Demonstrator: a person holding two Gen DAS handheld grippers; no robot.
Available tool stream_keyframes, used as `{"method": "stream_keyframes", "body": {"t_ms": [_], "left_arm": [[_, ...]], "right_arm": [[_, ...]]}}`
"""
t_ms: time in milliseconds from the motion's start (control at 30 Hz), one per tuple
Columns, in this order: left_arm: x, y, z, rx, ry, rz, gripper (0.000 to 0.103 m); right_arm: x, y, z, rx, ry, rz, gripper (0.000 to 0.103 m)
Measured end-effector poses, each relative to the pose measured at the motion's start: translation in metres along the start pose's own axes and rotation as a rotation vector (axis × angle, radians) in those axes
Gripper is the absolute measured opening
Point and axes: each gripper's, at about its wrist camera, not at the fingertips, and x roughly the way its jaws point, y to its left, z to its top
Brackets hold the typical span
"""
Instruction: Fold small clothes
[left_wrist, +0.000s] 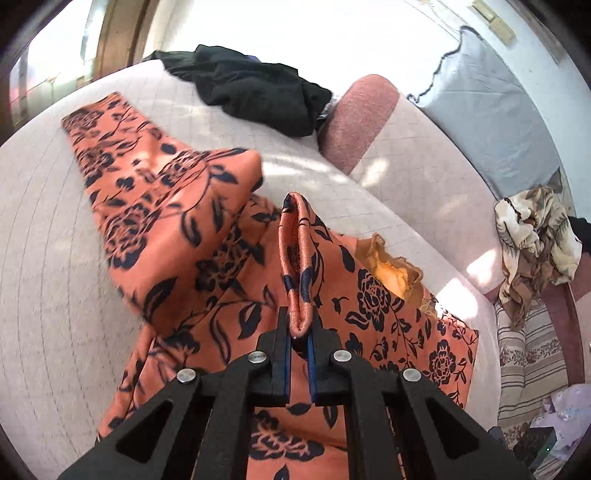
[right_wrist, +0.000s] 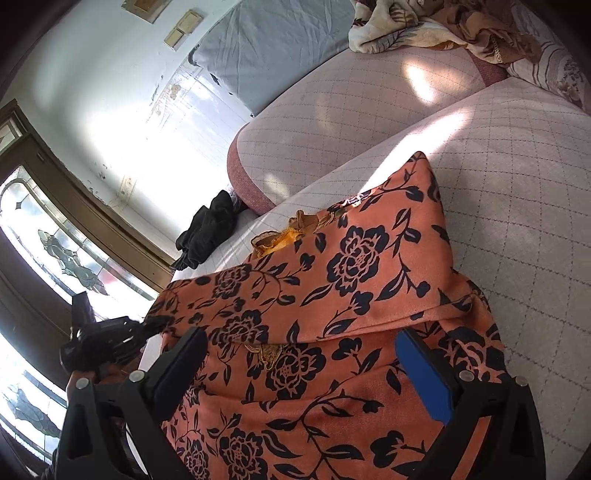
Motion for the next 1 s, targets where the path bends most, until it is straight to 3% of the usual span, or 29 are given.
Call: {"method": "stream_keyframes", "body": {"t_ms": [133,300,433,533,600,633,667,700,733,767,800,867,967,1000], "left_arm": [[0.035,0.034,-0.019,-0.035,0.097,0.093,0.007],[0.041,0.044,-0.021,-0.009,0.102,0.089,0.007],[0.043,0.040,-0.020,0.028,0.097,0.097,0.008],[0.048,0.039,-0.023,0.031,0.101,0.095,0.009],[0.052,0.039,-0.023,0.020,0.106,0.087,0.009],[0.052,0.039,-0.022,0.017,0.108,0.083,0.010],[0.052,0.040,-0.023,0.024,0.108,0.081,0.010],[0.052,0.040,-0.023,0.037,0.108,0.082,0.010],[0.052,0.040,-0.024,0.050,0.107,0.081,0.010],[0.053,0.040,-0.024,0.059,0.104,0.079,0.010],[0.054,0.040,-0.024,0.065,0.102,0.079,0.010],[0.054,0.039,-0.025,0.076,0.093,0.083,0.010],[0.054,0.039,-0.026,0.083,0.086,0.077,0.010],[0.054,0.040,-0.026,0.079,0.088,0.071,0.010]], "right_arm": [[-0.002,-0.002,0.000,-0.001,-0.012,-0.018,0.103],[-0.007,-0.007,0.004,0.021,-0.023,-0.036,0.103],[-0.015,-0.003,0.036,0.105,-0.050,0.075,0.103],[0.027,-0.004,0.073,0.166,0.093,0.208,0.103],[0.067,-0.024,0.087,0.244,0.204,0.227,0.103],[0.081,-0.039,0.093,0.234,0.223,0.171,0.103],[0.085,-0.065,0.100,0.257,0.189,0.025,0.102],[0.080,-0.097,0.103,0.387,0.135,-0.069,0.102],[0.070,-0.120,0.099,0.554,0.074,0.004,0.103],[0.066,-0.125,0.097,0.613,0.073,0.109,0.103],[0.064,-0.117,0.101,0.563,0.090,0.174,0.103],[0.058,-0.098,0.111,0.428,0.083,0.166,0.103],[0.073,-0.096,0.122,0.487,0.083,0.274,0.103],[0.079,-0.095,0.126,0.491,0.086,0.261,0.103]]}}
